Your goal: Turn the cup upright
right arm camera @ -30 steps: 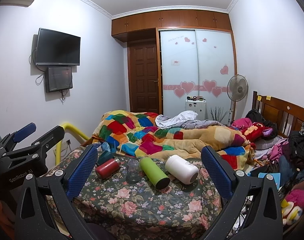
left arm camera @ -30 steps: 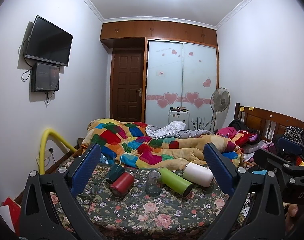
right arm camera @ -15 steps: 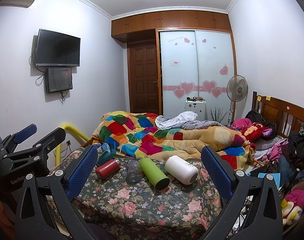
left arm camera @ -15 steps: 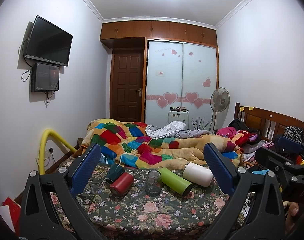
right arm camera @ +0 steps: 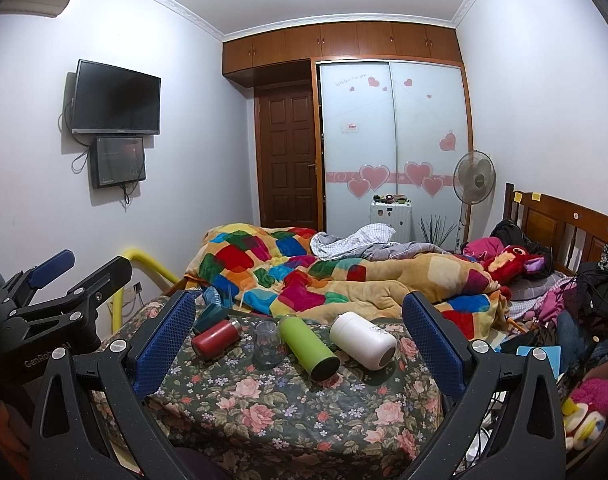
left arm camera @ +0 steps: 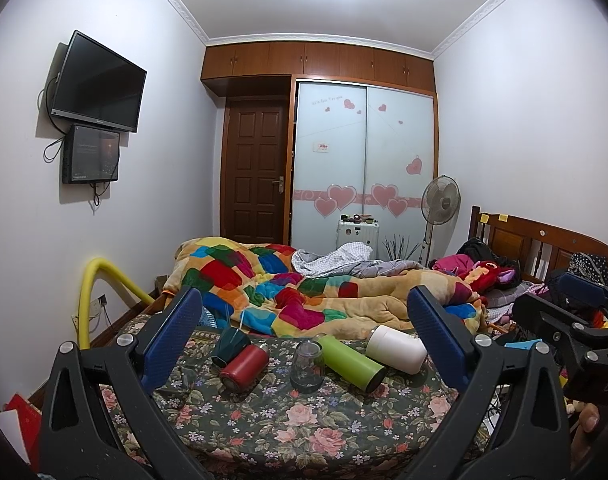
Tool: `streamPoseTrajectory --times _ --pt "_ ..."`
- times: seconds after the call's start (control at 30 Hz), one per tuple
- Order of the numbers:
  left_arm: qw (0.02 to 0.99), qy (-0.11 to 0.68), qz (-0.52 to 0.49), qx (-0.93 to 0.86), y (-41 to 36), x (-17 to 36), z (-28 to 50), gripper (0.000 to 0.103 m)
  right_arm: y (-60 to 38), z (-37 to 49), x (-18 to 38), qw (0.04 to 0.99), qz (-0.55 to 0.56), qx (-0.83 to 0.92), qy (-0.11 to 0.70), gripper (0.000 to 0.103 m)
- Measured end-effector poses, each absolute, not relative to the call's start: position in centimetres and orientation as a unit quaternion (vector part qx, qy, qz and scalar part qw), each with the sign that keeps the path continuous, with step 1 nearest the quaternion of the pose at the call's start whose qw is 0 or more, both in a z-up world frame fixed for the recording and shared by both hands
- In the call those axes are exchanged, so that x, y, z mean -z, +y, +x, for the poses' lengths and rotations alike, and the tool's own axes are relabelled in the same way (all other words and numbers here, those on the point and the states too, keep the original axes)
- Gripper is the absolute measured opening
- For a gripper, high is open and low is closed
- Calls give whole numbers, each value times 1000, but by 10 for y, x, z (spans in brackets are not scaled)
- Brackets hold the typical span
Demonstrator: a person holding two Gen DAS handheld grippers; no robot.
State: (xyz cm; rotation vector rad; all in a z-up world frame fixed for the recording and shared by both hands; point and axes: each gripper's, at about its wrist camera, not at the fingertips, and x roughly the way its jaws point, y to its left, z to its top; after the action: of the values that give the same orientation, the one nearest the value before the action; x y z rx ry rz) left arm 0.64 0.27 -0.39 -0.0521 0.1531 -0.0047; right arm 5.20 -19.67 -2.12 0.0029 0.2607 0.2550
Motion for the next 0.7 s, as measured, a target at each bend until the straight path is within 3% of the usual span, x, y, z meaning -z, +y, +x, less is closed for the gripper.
streamPoseTrajectory --times 0.7 --pt "993 112 -24 -13 16 24 39 103 -196 70 32 979 0 -125 158 103"
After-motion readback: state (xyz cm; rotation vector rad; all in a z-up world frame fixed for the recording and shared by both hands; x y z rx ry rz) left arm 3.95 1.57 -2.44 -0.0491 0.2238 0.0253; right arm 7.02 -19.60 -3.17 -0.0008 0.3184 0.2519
